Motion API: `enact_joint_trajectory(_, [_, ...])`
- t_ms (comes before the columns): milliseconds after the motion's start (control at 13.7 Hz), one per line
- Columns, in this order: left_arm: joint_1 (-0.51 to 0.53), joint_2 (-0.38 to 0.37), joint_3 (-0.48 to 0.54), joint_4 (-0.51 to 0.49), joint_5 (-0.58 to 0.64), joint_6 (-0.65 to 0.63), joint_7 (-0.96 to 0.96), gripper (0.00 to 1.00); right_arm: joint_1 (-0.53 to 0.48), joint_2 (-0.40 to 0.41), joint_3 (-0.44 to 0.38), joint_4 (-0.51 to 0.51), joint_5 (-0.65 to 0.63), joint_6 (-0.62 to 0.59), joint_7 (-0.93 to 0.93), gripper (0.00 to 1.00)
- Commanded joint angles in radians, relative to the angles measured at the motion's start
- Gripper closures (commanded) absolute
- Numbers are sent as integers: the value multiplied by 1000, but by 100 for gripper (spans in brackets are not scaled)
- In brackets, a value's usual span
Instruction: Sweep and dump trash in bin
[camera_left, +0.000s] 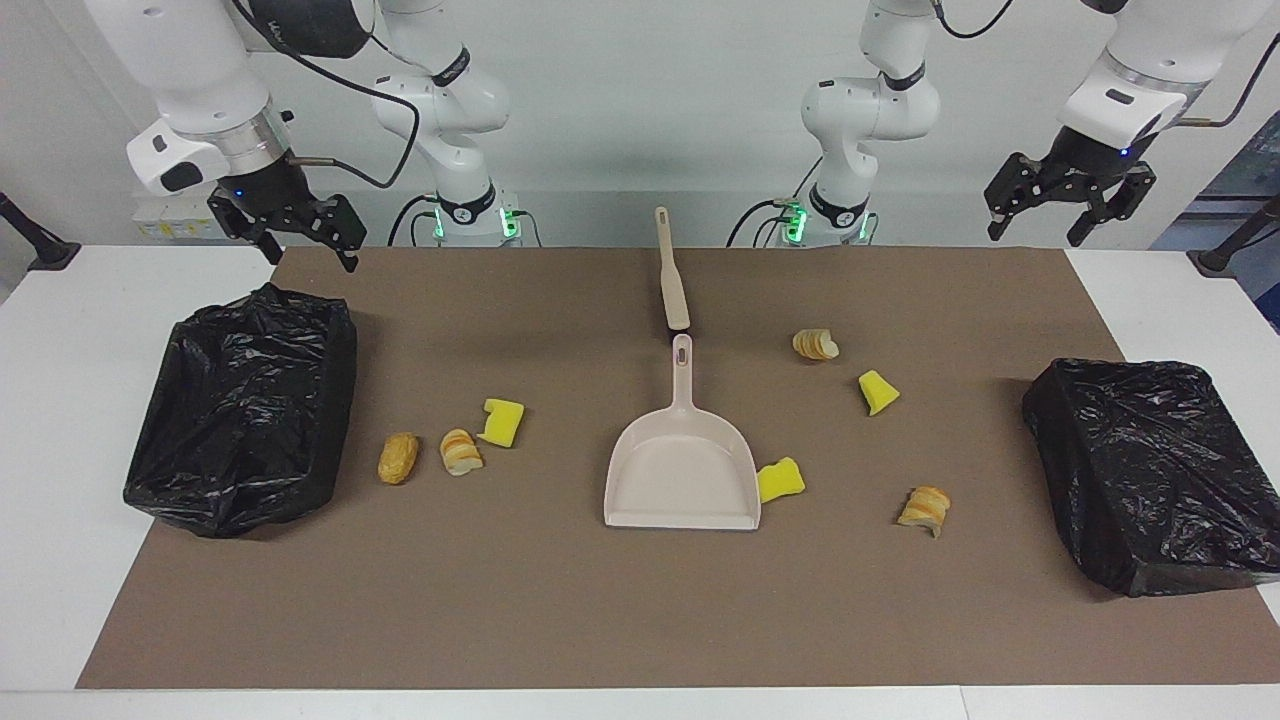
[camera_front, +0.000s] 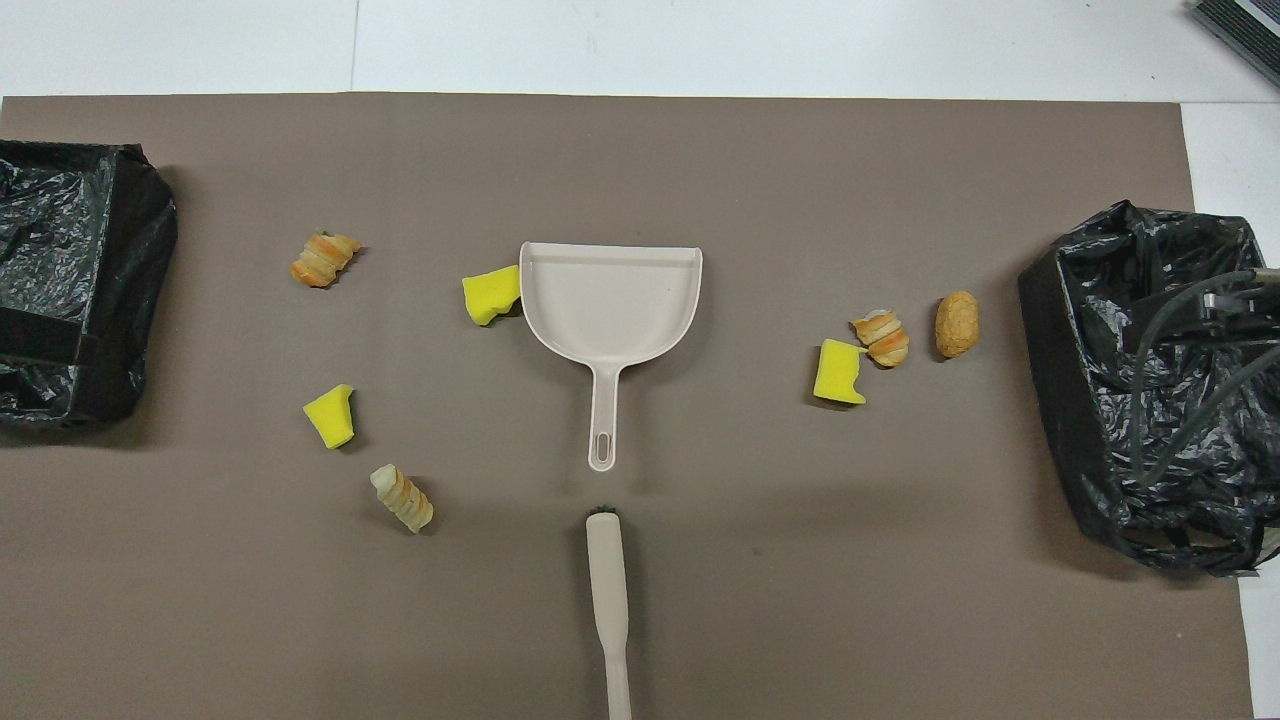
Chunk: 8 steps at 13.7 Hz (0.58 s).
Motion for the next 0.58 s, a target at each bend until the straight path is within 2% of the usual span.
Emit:
enact_joint_trajectory(0, [8, -29, -1, -33, -4, -6, 10, 0, -11, -16, 6, -17, 0, 5, -17, 0])
enact_joint_trajectory(511, [-8, -30, -15, -36, -13, 12, -4, 0, -11, -16, 7, -18, 2, 8, -26, 0])
